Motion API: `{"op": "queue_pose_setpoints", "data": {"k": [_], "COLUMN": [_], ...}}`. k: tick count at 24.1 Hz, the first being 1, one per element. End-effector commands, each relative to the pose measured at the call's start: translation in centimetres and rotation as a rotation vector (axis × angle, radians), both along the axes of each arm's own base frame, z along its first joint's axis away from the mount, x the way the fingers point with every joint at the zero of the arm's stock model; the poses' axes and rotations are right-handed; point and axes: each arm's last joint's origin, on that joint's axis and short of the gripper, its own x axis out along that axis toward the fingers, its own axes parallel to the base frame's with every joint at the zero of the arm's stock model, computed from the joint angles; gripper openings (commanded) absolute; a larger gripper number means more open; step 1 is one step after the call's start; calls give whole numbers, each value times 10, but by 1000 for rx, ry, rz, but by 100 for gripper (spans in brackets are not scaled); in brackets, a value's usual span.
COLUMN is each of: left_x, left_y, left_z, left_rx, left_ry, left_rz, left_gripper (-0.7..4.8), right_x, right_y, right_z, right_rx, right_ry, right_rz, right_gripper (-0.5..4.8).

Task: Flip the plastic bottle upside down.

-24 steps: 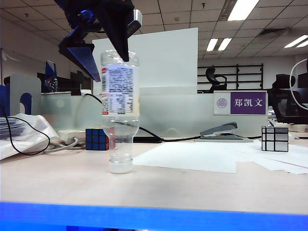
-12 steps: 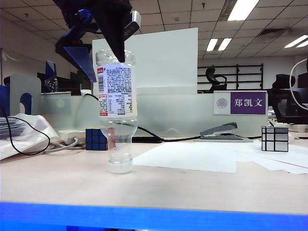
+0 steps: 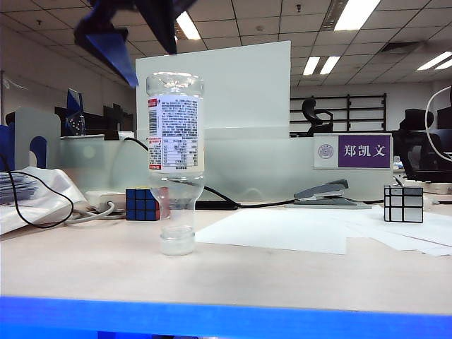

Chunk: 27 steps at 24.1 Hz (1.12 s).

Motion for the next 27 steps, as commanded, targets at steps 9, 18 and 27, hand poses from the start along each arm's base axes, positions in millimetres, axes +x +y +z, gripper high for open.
{"op": "queue_pose_setpoints", "data": {"k": [9,18,27], "left_x": [-83,-194,-294], "left_y": [47,106,156], "left_z": [87,139,155], "left_rx": [-76,-245,-476], "left_ry": [-365,-653,-924], "left_rz": [75,92,66], "left_gripper": [479,-5,-5], "right_x": [-5,-22,-81], "right_y": [-1,-2,-21], "right_z": [9,39,77], "right_rx": [49,227,395], "right_ry": [-73,-302,-696], "right_rz": [24,135,154], "right_gripper": [32,-4,-4]}}
